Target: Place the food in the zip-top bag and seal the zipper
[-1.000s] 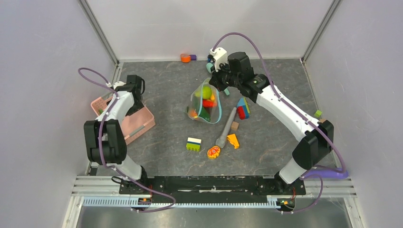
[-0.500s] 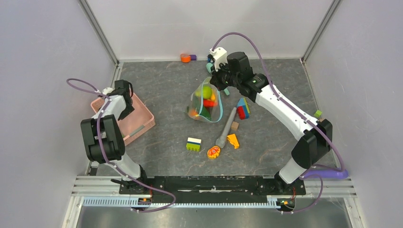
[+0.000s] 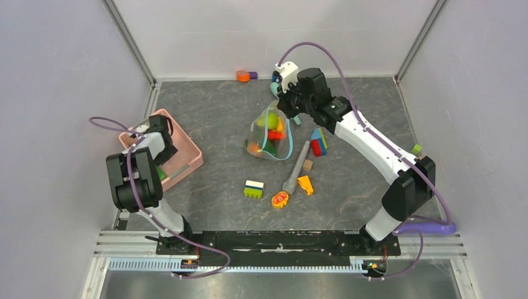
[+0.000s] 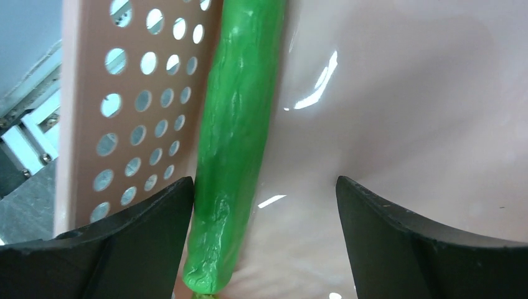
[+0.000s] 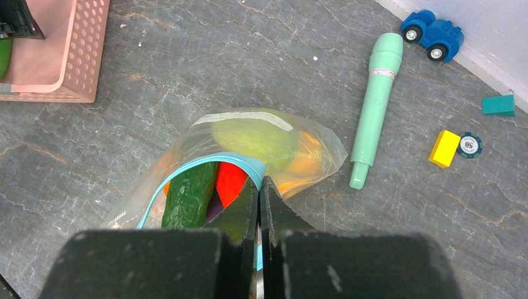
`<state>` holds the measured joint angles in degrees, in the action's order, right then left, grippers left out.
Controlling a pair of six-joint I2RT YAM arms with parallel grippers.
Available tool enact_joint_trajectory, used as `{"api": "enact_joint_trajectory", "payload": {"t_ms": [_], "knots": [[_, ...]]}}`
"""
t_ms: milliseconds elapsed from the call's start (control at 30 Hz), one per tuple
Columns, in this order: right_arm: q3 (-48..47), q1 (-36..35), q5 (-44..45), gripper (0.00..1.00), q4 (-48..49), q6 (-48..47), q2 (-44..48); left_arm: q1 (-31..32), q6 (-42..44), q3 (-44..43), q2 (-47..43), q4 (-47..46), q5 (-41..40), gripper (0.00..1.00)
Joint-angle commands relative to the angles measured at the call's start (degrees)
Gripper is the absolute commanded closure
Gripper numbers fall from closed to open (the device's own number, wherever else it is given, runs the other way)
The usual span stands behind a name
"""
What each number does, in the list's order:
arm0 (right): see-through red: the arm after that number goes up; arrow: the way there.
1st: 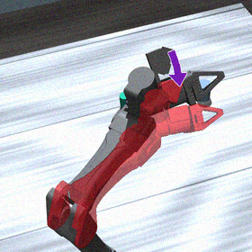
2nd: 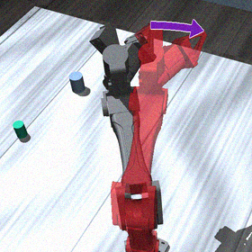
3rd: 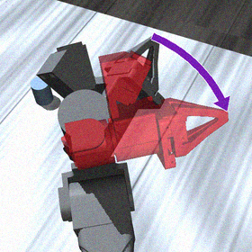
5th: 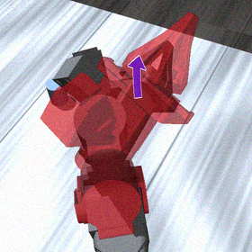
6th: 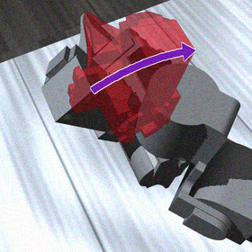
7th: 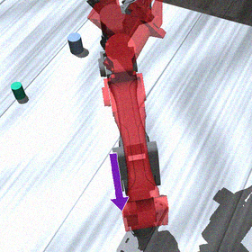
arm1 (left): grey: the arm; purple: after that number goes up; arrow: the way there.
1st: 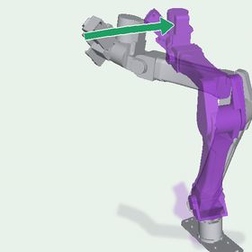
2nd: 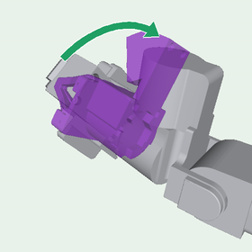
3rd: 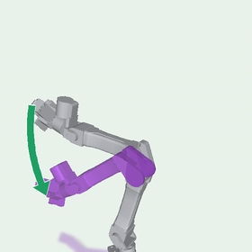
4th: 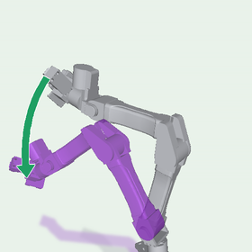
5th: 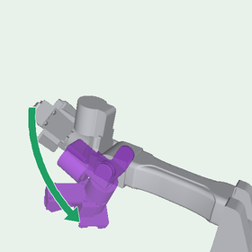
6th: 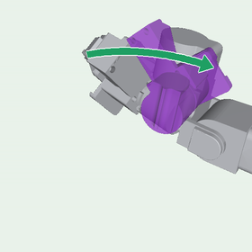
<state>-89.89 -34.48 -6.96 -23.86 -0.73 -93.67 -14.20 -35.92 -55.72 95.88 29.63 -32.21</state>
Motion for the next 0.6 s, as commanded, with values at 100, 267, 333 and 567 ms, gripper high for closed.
{"api": "enact_joint_trajectory", "payload": {"t_ms": [100, 267, 333, 567], "knots": [[-3.01, 0.07, 2.37, 1.00, 1.53, -0.52, 0.07, -1.10, -0.30, 2.83, 0.54, -7.13, 4.69, 0.14], [-2.93, 0.11, 2.21, 1.00, 1.30, -0.50, -0.02, -1.10, 0.28, 3.82, 0.74, -9.43, 7.33, 0.29], [-2.85, 0.14, 2.20, 1.00, 1.38, -0.59, 0.13, -1.10, 0.78, 3.92, 0.97, -9.85, 8.30, 0.39], [-2.79, 0.17, 2.72, 1.00, 1.33, -0.77, 0.09, -1.09, 2.28, 3.08, 0.18, -10.26, 12.46, 0.79]]}}
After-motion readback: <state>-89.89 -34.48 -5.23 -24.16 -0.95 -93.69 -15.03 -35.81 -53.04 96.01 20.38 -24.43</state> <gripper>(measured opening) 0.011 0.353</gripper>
